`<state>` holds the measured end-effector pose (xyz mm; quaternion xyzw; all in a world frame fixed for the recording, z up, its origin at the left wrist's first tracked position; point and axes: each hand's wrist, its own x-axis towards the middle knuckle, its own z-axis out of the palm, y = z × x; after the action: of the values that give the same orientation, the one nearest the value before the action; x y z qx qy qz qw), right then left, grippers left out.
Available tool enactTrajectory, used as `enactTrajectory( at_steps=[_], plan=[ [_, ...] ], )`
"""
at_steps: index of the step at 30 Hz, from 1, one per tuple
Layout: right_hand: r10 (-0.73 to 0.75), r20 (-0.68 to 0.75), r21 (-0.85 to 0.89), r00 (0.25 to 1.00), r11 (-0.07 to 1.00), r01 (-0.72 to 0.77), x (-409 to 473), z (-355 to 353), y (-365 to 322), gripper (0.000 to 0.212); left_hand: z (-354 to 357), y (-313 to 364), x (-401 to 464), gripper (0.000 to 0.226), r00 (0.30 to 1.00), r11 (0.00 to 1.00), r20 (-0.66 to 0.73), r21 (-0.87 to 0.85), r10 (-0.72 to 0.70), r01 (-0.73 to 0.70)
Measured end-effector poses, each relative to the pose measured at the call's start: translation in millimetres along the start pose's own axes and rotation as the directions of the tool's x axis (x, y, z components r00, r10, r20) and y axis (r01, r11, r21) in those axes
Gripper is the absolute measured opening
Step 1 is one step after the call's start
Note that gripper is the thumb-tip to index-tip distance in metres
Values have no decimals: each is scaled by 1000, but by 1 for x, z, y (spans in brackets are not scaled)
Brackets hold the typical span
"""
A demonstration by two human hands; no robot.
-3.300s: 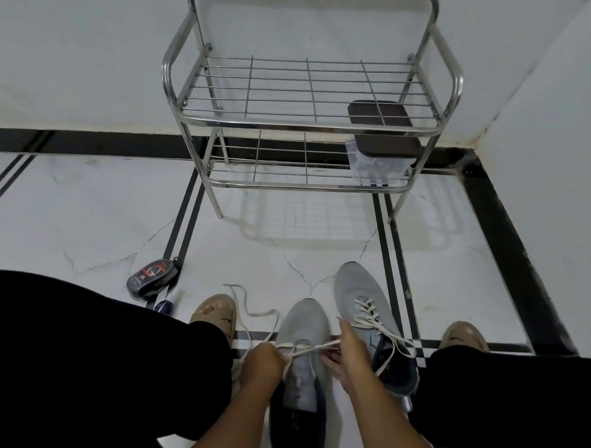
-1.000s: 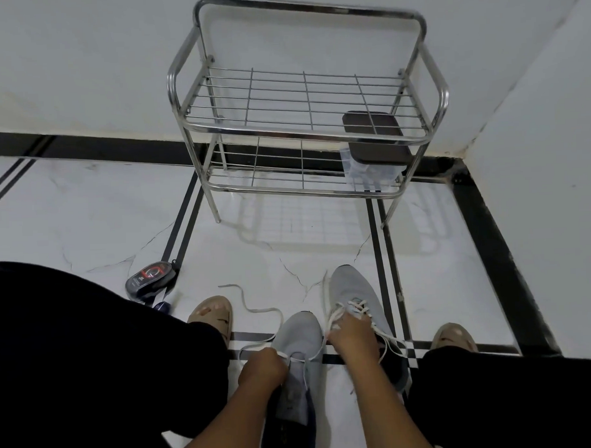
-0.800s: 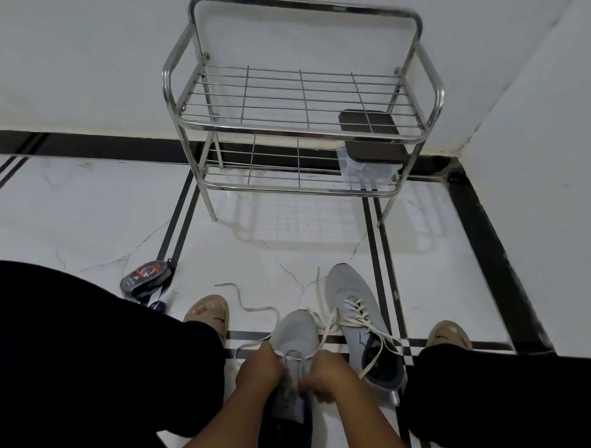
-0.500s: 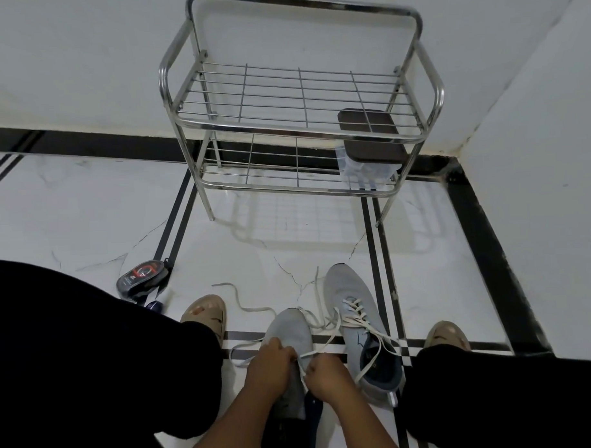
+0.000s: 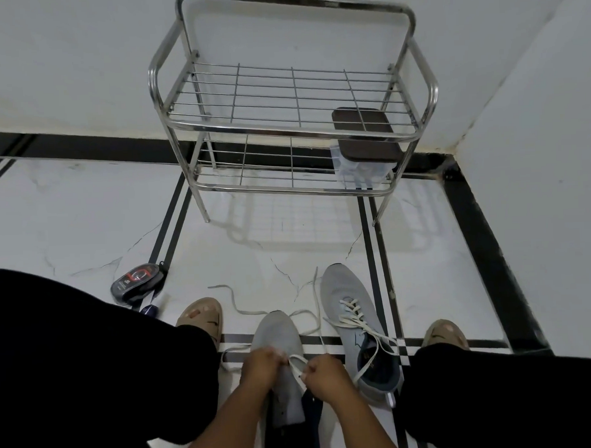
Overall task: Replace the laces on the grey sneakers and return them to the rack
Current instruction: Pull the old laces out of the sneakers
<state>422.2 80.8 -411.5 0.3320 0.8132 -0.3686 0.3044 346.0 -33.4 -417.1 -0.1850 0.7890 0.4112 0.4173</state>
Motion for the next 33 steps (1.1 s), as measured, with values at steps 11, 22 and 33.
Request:
enactTrajectory(
  at_steps=[11, 22, 33],
  plan=[
    [37, -18, 50, 999, 998, -36, 3, 6, 7, 19, -8, 14, 1, 40, 992, 861, 68, 493, 106, -125],
    [63, -52, 89, 997, 994, -58, 6, 3, 15, 21, -24, 15, 10, 20, 991, 728, 6, -677, -136, 104],
    [89, -62, 63, 994, 994, -85, 10, 1, 16, 17, 3, 1, 14, 18, 906, 510, 230, 764, 355, -394]
  ],
)
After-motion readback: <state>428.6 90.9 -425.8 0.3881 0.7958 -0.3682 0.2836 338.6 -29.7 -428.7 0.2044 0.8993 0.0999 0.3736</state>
